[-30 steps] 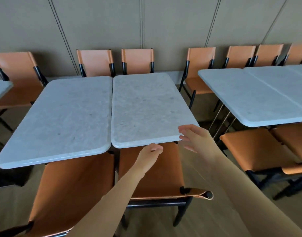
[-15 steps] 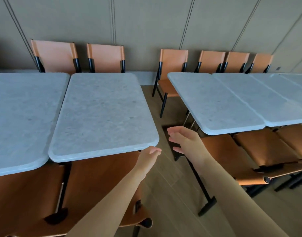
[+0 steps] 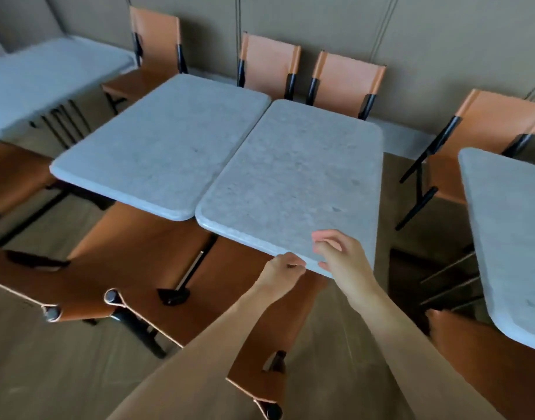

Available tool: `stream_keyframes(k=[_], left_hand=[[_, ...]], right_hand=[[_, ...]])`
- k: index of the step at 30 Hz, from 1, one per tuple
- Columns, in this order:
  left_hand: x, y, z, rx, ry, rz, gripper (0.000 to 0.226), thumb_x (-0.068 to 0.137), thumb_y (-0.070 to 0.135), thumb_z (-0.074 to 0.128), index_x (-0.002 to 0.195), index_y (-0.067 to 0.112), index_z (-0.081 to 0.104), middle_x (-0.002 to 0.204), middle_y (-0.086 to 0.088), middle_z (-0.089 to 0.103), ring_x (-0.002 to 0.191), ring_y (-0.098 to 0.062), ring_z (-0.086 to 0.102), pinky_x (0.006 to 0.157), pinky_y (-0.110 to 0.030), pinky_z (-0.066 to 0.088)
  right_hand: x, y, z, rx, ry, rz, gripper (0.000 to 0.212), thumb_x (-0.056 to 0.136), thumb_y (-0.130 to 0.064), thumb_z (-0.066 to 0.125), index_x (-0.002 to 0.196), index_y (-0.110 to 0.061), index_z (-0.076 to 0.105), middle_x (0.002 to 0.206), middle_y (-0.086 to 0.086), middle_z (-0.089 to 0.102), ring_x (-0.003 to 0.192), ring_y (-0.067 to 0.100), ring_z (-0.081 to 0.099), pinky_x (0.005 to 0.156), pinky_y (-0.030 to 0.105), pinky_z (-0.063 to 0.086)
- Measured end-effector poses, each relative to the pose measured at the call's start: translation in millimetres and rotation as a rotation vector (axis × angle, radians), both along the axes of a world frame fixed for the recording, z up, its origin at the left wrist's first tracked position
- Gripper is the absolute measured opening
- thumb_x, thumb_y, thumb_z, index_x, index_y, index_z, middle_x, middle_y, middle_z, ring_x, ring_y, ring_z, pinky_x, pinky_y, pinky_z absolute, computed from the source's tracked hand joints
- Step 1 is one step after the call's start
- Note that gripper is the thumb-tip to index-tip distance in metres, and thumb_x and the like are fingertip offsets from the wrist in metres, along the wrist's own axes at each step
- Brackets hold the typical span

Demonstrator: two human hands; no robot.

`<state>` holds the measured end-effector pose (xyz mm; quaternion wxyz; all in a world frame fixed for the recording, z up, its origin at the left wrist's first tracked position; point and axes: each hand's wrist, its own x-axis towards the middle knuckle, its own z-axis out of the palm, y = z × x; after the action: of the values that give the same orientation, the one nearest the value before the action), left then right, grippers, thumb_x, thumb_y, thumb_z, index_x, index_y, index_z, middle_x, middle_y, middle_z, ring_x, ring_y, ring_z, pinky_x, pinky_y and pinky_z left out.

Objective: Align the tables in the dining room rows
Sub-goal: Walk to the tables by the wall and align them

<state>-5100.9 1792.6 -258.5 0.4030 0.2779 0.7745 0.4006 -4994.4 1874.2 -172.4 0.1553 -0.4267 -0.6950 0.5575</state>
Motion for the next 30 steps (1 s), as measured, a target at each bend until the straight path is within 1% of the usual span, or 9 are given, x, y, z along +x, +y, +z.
stream_keyframes(k=[7, 11, 16, 18, 20, 22, 25, 28, 30], left_hand=[[-23, -32, -23, -0.145, -0.049, 0.301, 0.023, 0.099, 0.029, 0.054, 0.119, 0.026, 0.064, 0.119, 0.007, 0.062, 0.108, -0.012, 0.059, 0.08, -0.02, 0.047], [-53, -45, -27, -0.165, -0.232, 0.598, 0.021, 0.098, 0.036, 0.054, 0.114, 0.026, 0.063, 0.115, 0.001, 0.066, 0.108, -0.018, 0.064, 0.087, -0.031, 0.051], [-128, -43, -52, -0.122, -0.425, 0.902, 0.022, 0.097, 0.045, 0.062, 0.104, 0.024, 0.06, 0.108, 0.004, 0.068, 0.101, -0.014, 0.066, 0.096, -0.036, 0.055], [-164, -38, -71, -0.099, -0.444, 0.974, 0.025, 0.095, 0.047, 0.065, 0.09, 0.023, 0.057, 0.097, 0.005, 0.065, 0.09, -0.014, 0.064, 0.089, -0.035, 0.055], [-210, -22, -95, -0.08, -0.441, 1.011, 0.038, 0.093, 0.047, 0.067, 0.082, 0.014, 0.052, 0.081, 0.001, 0.056, 0.07, -0.014, 0.054, 0.067, -0.028, 0.05], [-239, -15, -102, -0.012, -0.456, 1.065, 0.04, 0.089, 0.048, 0.071, 0.093, 0.011, 0.059, 0.086, -0.001, 0.062, 0.074, -0.014, 0.06, 0.066, -0.024, 0.051], [-288, 4, -145, 0.046, -0.656, 1.088, 0.064, 0.077, 0.056, 0.08, 0.125, 0.019, 0.061, 0.119, -0.003, 0.07, 0.105, -0.024, 0.07, 0.092, -0.039, 0.059], [-293, 12, -170, 0.123, -0.812, 1.125, 0.073, 0.075, 0.055, 0.083, 0.134, 0.023, 0.056, 0.125, -0.006, 0.067, 0.107, -0.031, 0.07, 0.092, -0.051, 0.058], [-294, 14, -173, 0.129, -0.83, 1.169, 0.072, 0.075, 0.056, 0.082, 0.133, 0.021, 0.057, 0.123, -0.007, 0.067, 0.106, -0.031, 0.069, 0.092, -0.052, 0.058]], right_hand=[[-65, 20, -55, -0.171, 0.055, 0.044, 0.019, 0.092, -0.014, 0.055, 0.094, -0.025, 0.07, 0.106, -0.003, 0.071, 0.099, 0.021, 0.07, 0.093, 0.047, 0.058], [-88, 33, -87, -0.427, 0.059, 0.035, 0.014, 0.1, -0.016, 0.055, 0.109, -0.018, 0.066, 0.116, 0.006, 0.07, 0.101, 0.017, 0.07, 0.081, 0.033, 0.057], [-109, 48, -137, -0.9, 0.003, -0.202, 0.03, 0.1, -0.033, 0.062, 0.12, -0.012, 0.059, 0.115, 0.013, 0.067, 0.11, 0.028, 0.066, 0.091, 0.044, 0.053], [-121, 50, -160, -1.069, -0.031, -0.291, 0.048, 0.097, -0.042, 0.064, 0.126, -0.006, 0.054, 0.117, 0.018, 0.061, 0.117, 0.033, 0.061, 0.097, 0.047, 0.05], [-147, 56, -188, -1.163, 0.011, -0.468, 0.06, 0.09, -0.057, 0.067, 0.107, 0.0, 0.057, 0.113, 0.021, 0.058, 0.117, 0.033, 0.059, 0.101, 0.047, 0.047], [-168, 58, -188, -1.236, 0.061, -0.643, 0.064, 0.084, -0.064, 0.068, 0.095, -0.003, 0.055, 0.108, 0.018, 0.055, 0.107, 0.033, 0.058, 0.104, 0.045, 0.046], [-204, 61, -209, -1.296, 0.097, -0.913, 0.066, 0.084, -0.068, 0.064, 0.118, -0.012, 0.054, 0.095, 0.01, 0.055, 0.085, 0.025, 0.056, 0.106, 0.04, 0.046], [-207, 54, -224, -1.304, 0.142, -1.054, 0.07, 0.085, -0.074, 0.056, 0.12, -0.014, 0.056, 0.1, 0.006, 0.057, 0.101, 0.025, 0.057, 0.108, 0.042, 0.045], [-200, 50, -233, -1.314, 0.127, -1.112, 0.073, 0.083, -0.078, 0.055, 0.116, -0.013, 0.057, 0.097, 0.004, 0.058, 0.091, 0.024, 0.059, 0.104, 0.045, 0.047]])
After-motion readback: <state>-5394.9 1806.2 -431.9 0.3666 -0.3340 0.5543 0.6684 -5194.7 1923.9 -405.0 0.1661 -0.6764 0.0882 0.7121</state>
